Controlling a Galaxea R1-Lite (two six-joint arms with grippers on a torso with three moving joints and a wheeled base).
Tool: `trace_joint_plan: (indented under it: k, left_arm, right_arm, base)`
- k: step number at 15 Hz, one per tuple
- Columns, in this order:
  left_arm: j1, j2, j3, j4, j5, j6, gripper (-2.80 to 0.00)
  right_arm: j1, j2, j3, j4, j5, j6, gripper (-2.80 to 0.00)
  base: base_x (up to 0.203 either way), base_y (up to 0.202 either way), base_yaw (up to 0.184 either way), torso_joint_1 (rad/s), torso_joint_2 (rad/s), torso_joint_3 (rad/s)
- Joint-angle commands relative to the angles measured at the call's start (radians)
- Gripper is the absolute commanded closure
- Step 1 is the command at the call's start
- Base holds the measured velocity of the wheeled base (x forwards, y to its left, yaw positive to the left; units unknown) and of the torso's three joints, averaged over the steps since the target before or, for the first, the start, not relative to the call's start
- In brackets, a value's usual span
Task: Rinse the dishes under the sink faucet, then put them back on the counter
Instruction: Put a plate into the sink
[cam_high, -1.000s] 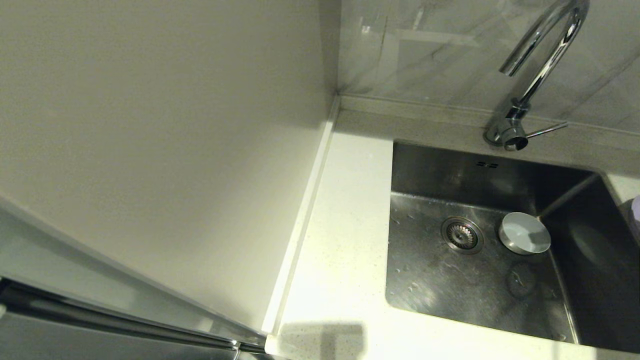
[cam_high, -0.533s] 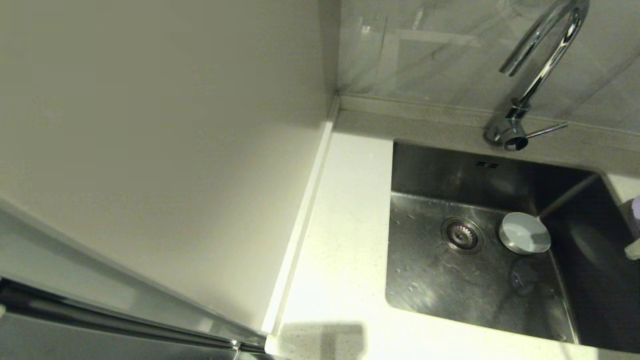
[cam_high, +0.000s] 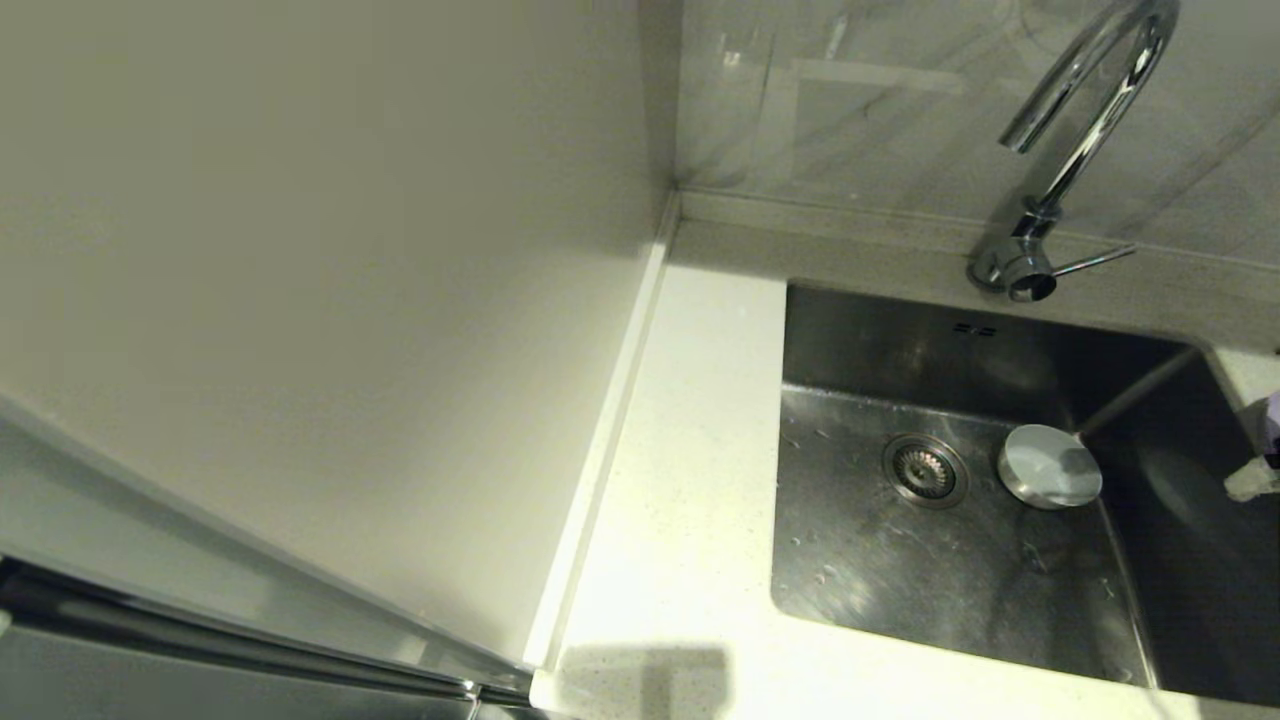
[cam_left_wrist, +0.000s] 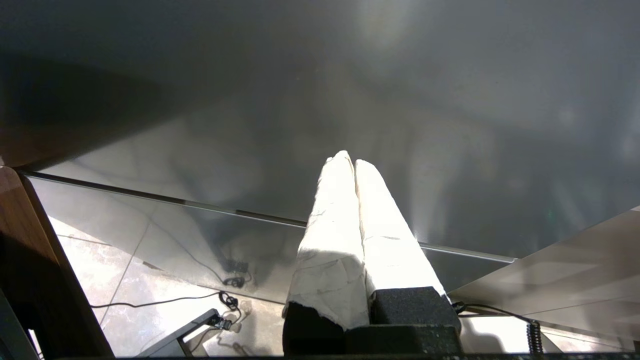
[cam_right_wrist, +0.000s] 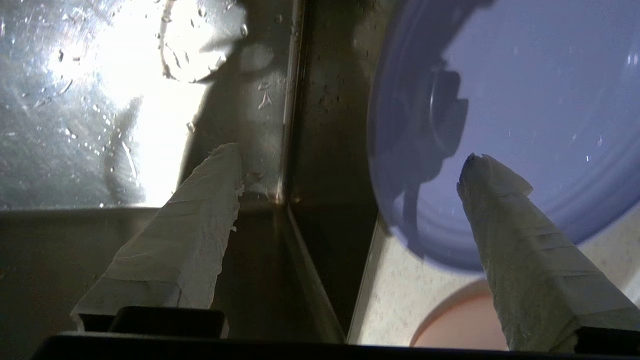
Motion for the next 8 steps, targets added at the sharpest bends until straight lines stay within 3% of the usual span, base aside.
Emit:
trace_joint_plan:
  k: [1, 8]
  left_arm:
    - [0.000, 0.000, 0.003, -0.001, 0.000, 0.000, 0.00]
    - [0.000, 0.000, 0.003, -0.001, 0.000, 0.000, 0.00]
  right_arm:
    - [0.007, 0.048, -0.036, 0.000, 0.000, 0.001, -2.80]
    - [0.005, 0.106, -0.136, -0.003, -0.012, 0.026, -2.80]
  base:
    - [0.000, 0.000, 0.000, 0.000, 0.00, 0.000]
    - [0.000, 0.000, 0.000, 0.000, 0.00, 0.000]
